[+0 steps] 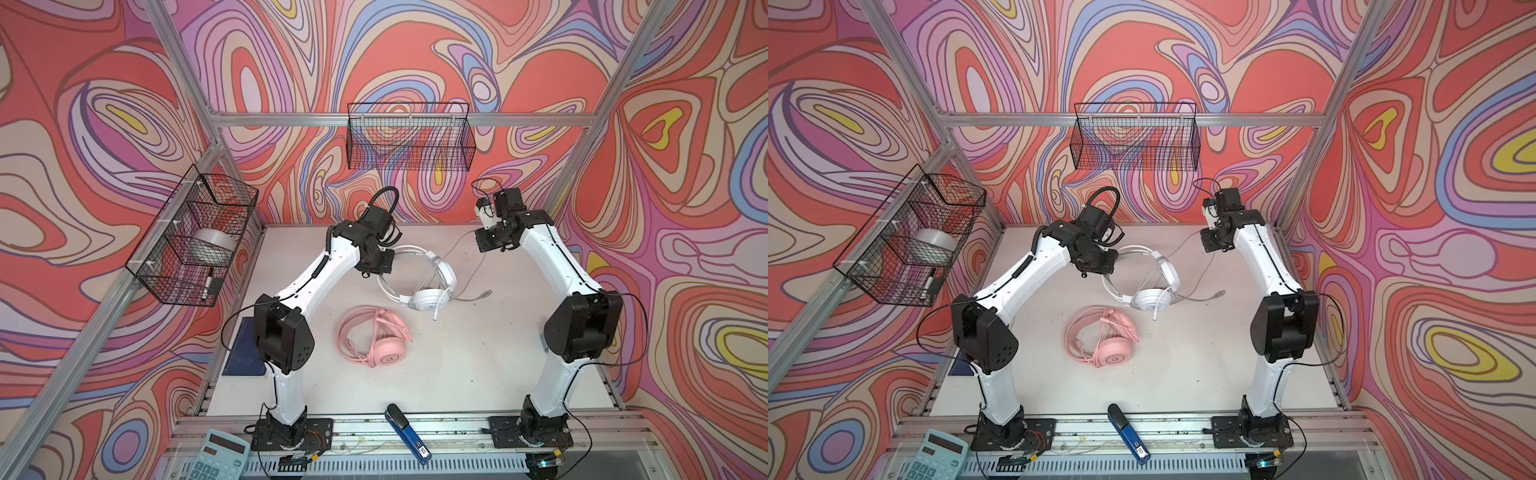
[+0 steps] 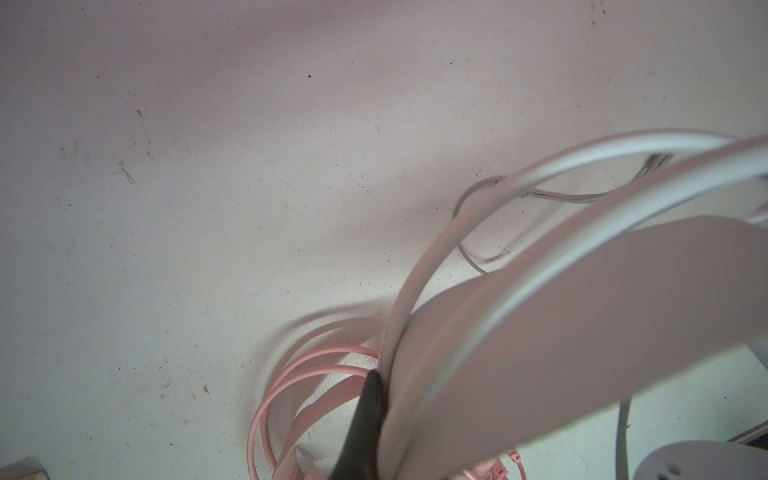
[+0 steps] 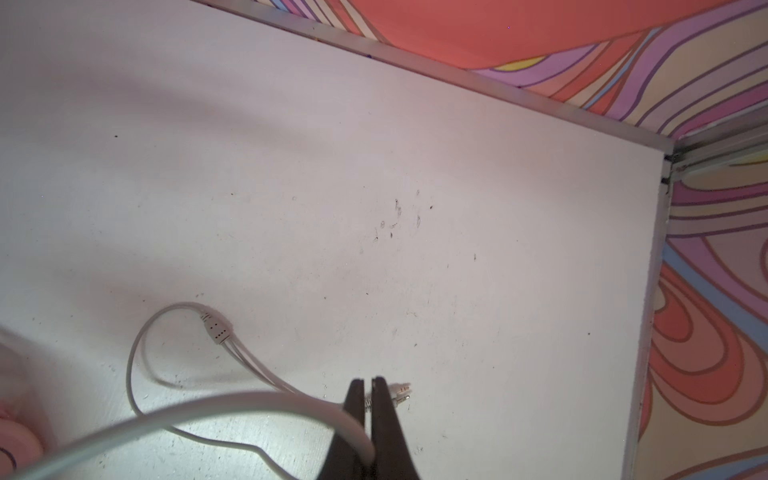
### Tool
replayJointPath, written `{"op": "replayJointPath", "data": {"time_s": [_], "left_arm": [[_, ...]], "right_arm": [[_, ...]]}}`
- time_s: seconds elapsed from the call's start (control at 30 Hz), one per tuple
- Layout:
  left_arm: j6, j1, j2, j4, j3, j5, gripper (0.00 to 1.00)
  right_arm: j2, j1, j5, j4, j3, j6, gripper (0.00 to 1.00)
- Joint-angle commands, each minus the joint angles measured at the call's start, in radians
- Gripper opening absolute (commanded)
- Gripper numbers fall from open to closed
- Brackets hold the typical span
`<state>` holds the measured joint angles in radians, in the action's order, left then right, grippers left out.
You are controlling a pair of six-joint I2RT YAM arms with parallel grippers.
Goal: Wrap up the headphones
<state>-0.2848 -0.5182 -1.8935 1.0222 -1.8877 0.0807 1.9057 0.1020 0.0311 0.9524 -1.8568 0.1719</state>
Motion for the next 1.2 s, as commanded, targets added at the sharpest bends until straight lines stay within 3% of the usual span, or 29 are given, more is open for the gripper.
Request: {"op": "replayJointPath", "data": {"time_s": [0.0, 0.6, 0.8, 0.97, 1.17], "left_arm": [[0.025, -0.008, 0.068, -0.039, 0.014, 0.074, 0.0], [0.034, 0.007, 0.192, -0.129, 0.138, 0.23, 0.0], [0.007, 0.018, 0.194, -0.142, 0.138, 0.237, 0.0], [-0.025, 0.021, 0.183, -0.15, 0.13, 0.237, 0.0], [-0.061, 0.031, 0.166, -0.154, 0.102, 0.234, 0.0]], "right_arm": [[0.036, -0.027, 0.024, -0.035, 0.027, -0.054, 0.0], [0.17, -0.074, 0.098, -0.119, 0.089, -0.136, 0.0], [0.145, -0.075, 0.186, -0.167, 0.135, -0.161, 0.0], [0.096, -0.075, 0.248, -0.235, 0.22, -0.198, 0.17], [0.029, -0.075, 0.32, -0.347, 0.358, -0.249, 0.28]]}}
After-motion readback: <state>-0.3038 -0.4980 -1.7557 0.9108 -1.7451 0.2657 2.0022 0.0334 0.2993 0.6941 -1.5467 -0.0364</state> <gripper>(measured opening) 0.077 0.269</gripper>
